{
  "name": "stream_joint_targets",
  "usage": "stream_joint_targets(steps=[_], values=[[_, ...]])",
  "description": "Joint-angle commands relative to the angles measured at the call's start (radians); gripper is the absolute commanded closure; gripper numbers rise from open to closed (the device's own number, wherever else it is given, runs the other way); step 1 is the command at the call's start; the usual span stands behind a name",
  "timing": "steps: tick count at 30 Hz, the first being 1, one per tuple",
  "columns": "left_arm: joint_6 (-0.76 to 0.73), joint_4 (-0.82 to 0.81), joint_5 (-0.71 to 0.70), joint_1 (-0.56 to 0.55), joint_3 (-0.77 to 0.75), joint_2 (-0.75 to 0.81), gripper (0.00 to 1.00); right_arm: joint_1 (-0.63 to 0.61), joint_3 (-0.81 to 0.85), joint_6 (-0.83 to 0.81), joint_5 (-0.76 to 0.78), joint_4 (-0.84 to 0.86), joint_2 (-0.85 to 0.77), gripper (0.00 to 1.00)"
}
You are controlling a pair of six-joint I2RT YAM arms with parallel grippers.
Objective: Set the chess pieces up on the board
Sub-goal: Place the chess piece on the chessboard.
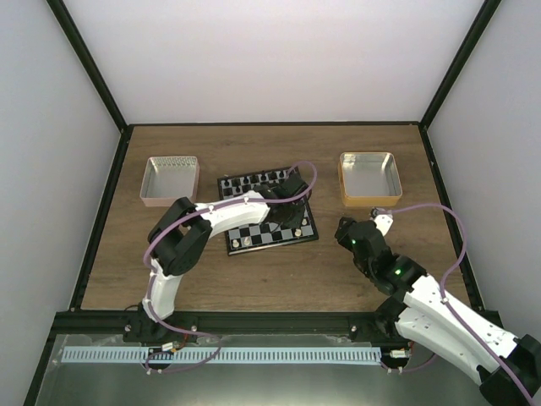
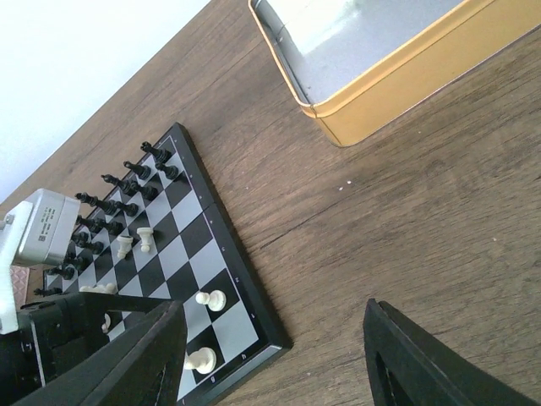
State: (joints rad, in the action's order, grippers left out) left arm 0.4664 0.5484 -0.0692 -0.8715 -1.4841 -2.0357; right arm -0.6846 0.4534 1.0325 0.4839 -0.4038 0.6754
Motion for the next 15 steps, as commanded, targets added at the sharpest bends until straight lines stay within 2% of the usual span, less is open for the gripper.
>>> stream_joint_targets(steps=[1, 15], values=[[-0.011, -0.003, 0.023, -0.005, -0.029, -0.027, 0.89, 0.003, -0.014, -0.006, 0.032, -0.013, -0.008, 0.41], [0.003, -0.025, 0.014, -0.007, -0.034, -0.055, 0.86, 0.003, -0.022, -0.015, 0.031, 0.001, -0.001, 0.41]])
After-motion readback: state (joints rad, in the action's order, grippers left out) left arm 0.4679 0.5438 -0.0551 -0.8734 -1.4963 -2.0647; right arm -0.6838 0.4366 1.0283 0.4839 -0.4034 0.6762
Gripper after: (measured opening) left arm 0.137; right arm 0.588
